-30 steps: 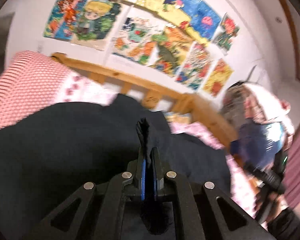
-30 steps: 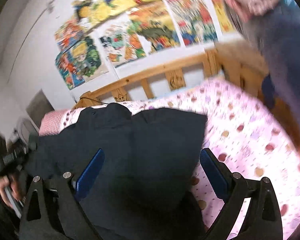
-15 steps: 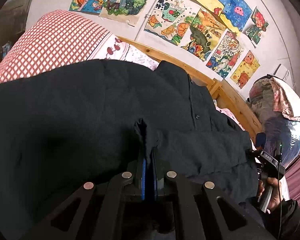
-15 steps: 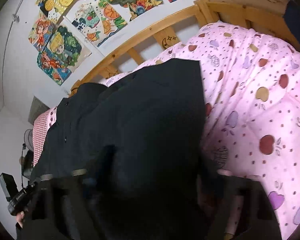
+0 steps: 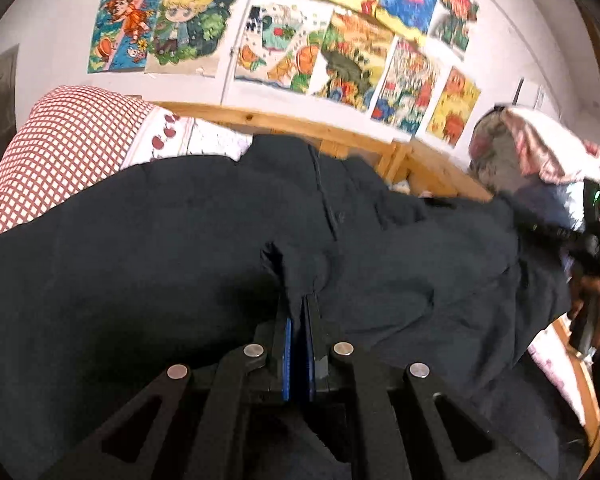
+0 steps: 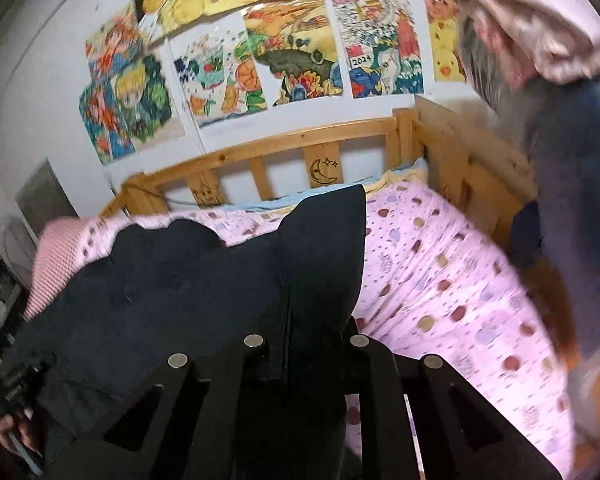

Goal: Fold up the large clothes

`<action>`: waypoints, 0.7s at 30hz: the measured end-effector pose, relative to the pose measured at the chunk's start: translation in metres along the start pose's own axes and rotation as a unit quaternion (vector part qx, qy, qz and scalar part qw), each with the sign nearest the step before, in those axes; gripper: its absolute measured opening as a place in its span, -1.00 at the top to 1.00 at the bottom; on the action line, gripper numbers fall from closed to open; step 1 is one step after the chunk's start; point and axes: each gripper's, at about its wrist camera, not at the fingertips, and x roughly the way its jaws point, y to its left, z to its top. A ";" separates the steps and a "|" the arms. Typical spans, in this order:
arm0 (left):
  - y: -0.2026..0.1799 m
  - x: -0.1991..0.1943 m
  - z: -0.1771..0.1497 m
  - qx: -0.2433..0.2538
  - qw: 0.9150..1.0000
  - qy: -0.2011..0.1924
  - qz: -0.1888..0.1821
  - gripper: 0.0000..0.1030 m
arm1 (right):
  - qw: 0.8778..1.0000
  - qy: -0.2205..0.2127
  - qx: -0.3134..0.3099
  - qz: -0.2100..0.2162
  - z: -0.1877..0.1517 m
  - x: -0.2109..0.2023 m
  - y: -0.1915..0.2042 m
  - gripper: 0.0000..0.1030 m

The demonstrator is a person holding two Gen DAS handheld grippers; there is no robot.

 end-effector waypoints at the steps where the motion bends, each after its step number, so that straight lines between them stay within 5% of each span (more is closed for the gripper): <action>1: 0.002 0.004 0.000 -0.005 1.000 0.007 0.005 0.88 | 1.000 0.003 -0.005 -0.004 -0.001 0.004 0.001 0.80; 3: 0.014 0.014 -0.003 -0.030 0.999 0.026 0.016 0.88 | 1.000 0.017 0.006 0.001 -0.009 0.025 -0.001 0.75; 7: 0.032 0.024 -0.015 -0.056 0.997 0.051 0.031 0.86 | 0.998 0.062 -0.014 -0.019 -0.029 0.061 -0.002 0.20; 11: 0.031 0.028 -0.019 -0.044 0.996 0.057 0.043 0.84 | 0.997 0.050 -0.054 -0.004 -0.033 0.044 -0.003 -0.11; 13: 0.031 0.030 -0.020 -0.041 0.997 0.057 0.045 0.84 | 0.995 0.067 -0.067 0.028 -0.040 0.034 -0.006 -0.52; 17: 0.029 0.036 -0.022 -0.036 0.996 0.063 0.053 0.82 | 0.983 0.146 -0.113 -0.015 -0.069 0.060 -0.007 -0.54; 21: 0.025 0.044 -0.023 -0.024 0.995 0.071 0.073 0.79 | 0.983 0.179 -0.047 -0.014 -0.086 0.095 -0.025 -0.83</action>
